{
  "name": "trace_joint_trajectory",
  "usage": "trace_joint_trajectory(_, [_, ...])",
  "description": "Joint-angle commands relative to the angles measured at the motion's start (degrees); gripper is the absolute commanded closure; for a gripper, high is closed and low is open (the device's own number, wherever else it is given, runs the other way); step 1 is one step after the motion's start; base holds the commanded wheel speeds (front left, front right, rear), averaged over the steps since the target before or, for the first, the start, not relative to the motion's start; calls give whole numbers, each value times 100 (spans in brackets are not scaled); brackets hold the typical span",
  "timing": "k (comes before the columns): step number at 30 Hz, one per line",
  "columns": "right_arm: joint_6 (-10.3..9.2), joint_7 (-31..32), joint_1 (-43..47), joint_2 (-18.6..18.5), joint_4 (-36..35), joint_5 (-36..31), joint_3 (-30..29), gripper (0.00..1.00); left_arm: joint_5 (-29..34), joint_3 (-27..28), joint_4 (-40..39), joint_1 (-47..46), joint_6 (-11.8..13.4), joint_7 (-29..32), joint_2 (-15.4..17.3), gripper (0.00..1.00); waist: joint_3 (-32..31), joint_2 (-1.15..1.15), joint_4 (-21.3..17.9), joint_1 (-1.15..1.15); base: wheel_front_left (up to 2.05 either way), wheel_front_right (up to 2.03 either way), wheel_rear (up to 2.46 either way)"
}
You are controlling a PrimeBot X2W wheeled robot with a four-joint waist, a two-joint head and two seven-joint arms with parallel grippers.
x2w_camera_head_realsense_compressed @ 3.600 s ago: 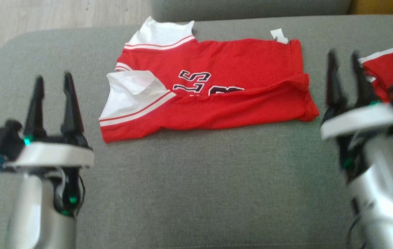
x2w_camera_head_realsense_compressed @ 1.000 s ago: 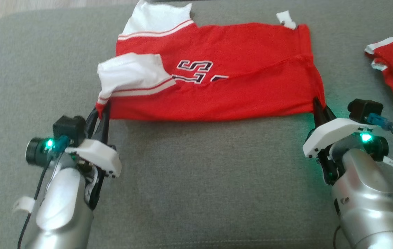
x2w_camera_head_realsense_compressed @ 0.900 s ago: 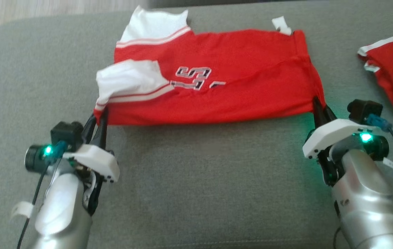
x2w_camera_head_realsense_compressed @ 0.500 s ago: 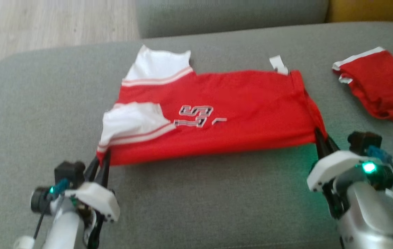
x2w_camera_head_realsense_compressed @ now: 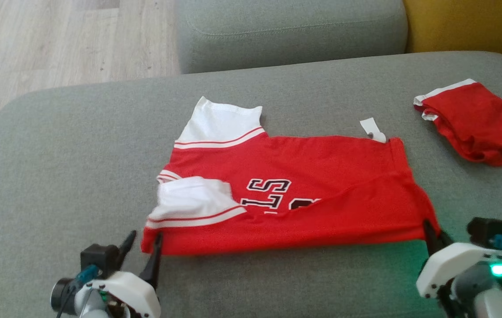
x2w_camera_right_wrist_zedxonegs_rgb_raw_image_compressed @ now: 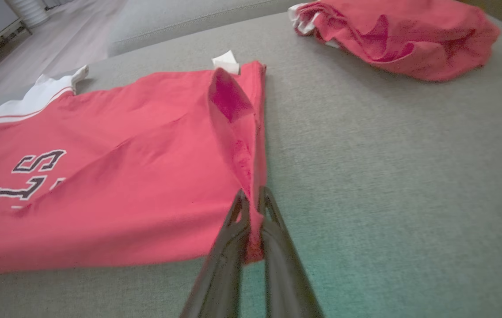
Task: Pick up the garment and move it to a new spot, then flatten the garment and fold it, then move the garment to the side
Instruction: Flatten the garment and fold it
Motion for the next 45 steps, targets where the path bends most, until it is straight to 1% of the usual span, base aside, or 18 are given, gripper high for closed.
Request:
trace_joint_trajectory(1, [-5,12,-109,-44,-358,53,41,0,-6,156,-195,-204,27,-16,130,0,8,0,-2,0,0,0,0])
trace_joint_trajectory(5, [-5,-34,-77,-39,-790,237,20,0,-28,203,-307,-269,137,-71,126,0,44,0,-30,0,0,0,0])
trace_joint_trajectory(9, [-5,-336,-189,-38,-1166,244,117,0,-100,342,-561,-424,248,-178,108,0,153,0,-82,0,0,0,0])
trace_joint_trajectory(12, [-5,-576,-351,-38,-1317,209,117,0,-140,435,-843,-637,267,-227,96,0,293,0,-125,0,0,0,0])
trace_joint_trajectory(17, [-5,-784,-766,-38,-1382,135,173,0,-156,480,-1137,-1226,192,-246,181,0,657,0,-206,0,0,0,0])
trace_joint_trajectory(19, [-5,-792,-959,-37,-1358,71,198,0,-187,426,-1061,-1588,122,-209,272,0,831,0,-231,0,0,0,0])
trace_joint_trajectory(23, [-5,-752,-1379,-37,-1301,-2,285,0,-318,197,-672,-2477,2,239,560,0,1231,0,-339,0,0,0,0])
trace_joint_trajectory(26, [-5,-713,-1734,-37,-1273,-82,377,0,-541,-147,-300,-3228,-35,717,827,0,1555,0,-458,0,0,0,0])
trace_joint_trajectory(29, [-5,-685,-2091,-37,-1259,-146,499,0,-1089,-809,-4,-3969,-40,1208,1175,0,1885,0,-607,0,0,0,0])
trace_joint_trajectory(32, [-5,-677,-2417,-37,-1270,-118,606,0,-1546,-1446,287,-4636,-41,1623,1612,0,2192,0,-768,0,0,0,0])
trace_joint_trajectory(36, [-5,-690,-2707,-37,-1300,-89,724,0,-2129,-2171,615,-5288,-42,2075,2006,0,2509,0,-947,0,0,0,0])
trace_joint_trajectory(39, [-5,-722,-2836,-37,-1314,-62,802,0,-2503,-2578,876,-5643,-42,2374,2219,0,2681,0,-1047,0,0,0,0])
trace_joint_trajectory(40, [-5,-722,-2836,-37,-1314,-62,802,0,-2503,-2578,876,-5643,-42,2374,2219,0,2681,0,-1047,0,0,0,0])
trace_joint_trajectory(41, [-5,-744,-2891,-37,-1319,-30,862,0,-2681,-2824,1004,-5834,-42,2455,2337,0,2771,0,-1107,0,0,0,0])
trace_joint_trajectory(45, [-5,-779,-2925,-37,-1301,19,943,0,-2988,-3093,1151,-6023,-42,2434,2417,0,2836,0,-1165,0,0,0,0])
